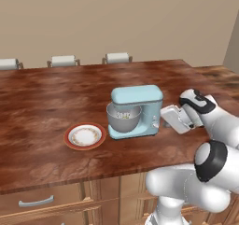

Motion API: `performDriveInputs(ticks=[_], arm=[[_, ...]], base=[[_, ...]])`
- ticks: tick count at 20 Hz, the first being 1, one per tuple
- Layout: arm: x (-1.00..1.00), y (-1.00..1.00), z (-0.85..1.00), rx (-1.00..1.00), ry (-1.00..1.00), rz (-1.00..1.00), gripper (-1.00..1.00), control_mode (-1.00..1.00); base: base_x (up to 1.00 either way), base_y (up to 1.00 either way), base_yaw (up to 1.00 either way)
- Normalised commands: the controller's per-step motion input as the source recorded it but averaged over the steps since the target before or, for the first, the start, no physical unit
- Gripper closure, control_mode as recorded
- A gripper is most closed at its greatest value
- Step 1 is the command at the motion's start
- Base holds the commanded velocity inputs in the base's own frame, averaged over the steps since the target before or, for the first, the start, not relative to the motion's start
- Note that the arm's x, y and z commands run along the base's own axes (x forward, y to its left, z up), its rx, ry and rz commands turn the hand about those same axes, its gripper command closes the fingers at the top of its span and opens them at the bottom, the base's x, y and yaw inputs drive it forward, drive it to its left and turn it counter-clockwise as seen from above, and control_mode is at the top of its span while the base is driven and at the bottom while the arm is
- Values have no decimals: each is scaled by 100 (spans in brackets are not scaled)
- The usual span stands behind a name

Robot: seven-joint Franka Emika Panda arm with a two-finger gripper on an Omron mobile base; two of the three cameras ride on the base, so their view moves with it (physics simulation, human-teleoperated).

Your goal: Add butter and sugar cubes to the stand mixer bowl and then turn on the stand mixer to begin making frosting.

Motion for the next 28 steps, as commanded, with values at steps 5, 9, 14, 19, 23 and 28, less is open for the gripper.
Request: performDriveInputs(ticks=[5, 9, 14, 19, 23, 28], arm=[[23, 0, -22, 0, 0, 0, 100, -100], [25, 0, -9, 0, 0, 0, 100, -100], [29, 0, -6, 0, 0, 0, 100, -100], [22, -4, -9, 0, 0, 0, 100, -100], [7, -7, -14, 0, 0, 0, 100, -100], [3, 0, -16, 0, 0, 0, 100, -100]], base=[[0, 0, 0], [0, 0, 0], [0, 0, 0], [0, 0, 0], [0, 0, 0], [0, 0, 0]])
